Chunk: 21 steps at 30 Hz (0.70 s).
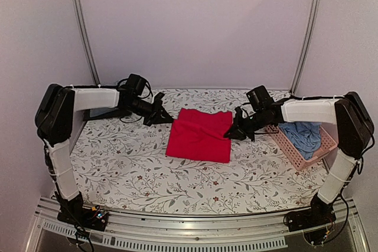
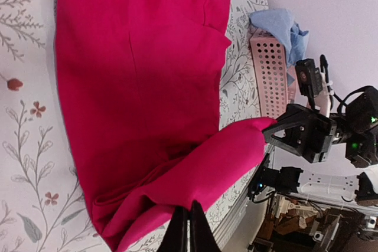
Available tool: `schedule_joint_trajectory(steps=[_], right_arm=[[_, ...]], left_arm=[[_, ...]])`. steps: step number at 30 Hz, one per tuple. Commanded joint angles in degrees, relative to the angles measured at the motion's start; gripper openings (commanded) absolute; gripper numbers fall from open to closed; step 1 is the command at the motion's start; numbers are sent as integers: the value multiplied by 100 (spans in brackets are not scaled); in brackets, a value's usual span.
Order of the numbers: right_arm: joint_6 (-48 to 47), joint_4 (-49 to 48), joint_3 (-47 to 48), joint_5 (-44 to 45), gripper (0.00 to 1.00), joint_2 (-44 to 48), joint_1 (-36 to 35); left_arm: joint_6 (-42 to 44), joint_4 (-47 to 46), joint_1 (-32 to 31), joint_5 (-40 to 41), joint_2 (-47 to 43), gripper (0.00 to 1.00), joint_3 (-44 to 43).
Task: Fold and stack the mixed laundry pile
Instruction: Fold the 2/3-rectangle-folded T-shirt at the center of the board.
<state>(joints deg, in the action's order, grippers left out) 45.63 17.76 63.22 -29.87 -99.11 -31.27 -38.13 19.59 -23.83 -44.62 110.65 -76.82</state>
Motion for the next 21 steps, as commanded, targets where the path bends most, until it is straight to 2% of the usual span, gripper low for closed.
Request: schedule_joint_trajectory(steps=[1,6,12,17,21], right_arm=[[-878,496,632,-410,0,-615,646],[-1365,678,1674,-876,0,-1554,1142],[-1895,935,2985,-1419,0,-2815,1350],[-2229,1261,3192,-1618,0,-3451,1353],[-2418,1017,2276,-1691,0,-3245,1322]], left_arm=[[268,488,63,-160,917,0,-1241],[210,776,72,-120,2102,0,-2611],[-116,661,100,-62,3037,0,-3306],[-132,590,55,45,3130,0,-2895],[-41,285,-46,67,2702,0,-1998]])
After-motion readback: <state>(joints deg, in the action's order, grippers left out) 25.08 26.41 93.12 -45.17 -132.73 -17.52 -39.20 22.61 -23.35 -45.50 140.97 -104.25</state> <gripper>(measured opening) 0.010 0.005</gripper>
